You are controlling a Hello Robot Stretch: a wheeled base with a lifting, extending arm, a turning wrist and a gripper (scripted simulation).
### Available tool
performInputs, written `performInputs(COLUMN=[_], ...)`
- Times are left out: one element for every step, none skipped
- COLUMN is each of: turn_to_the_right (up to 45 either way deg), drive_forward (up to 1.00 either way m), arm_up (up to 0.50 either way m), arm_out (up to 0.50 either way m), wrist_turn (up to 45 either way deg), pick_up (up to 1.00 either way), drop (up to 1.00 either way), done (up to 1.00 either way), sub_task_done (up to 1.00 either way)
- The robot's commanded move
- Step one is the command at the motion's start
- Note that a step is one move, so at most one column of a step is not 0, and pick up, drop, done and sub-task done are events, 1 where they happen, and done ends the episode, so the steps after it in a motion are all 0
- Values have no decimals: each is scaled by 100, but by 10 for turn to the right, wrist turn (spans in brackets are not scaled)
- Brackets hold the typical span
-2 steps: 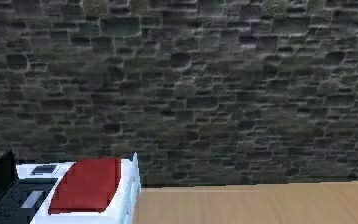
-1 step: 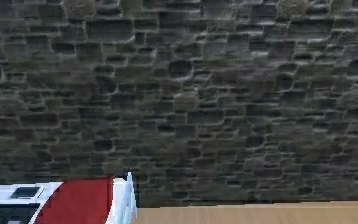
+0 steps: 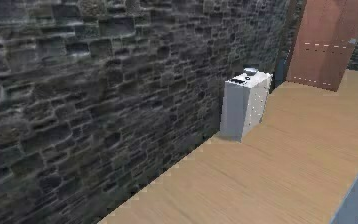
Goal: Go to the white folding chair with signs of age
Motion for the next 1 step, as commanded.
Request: performInputs(turn_to_the_right=[300], drive_forward=[0], arm_up=[0], arm_out=[0], wrist_turn=[0], pick_up=[0], drop=[0], done=[0], sub_task_done=[0])
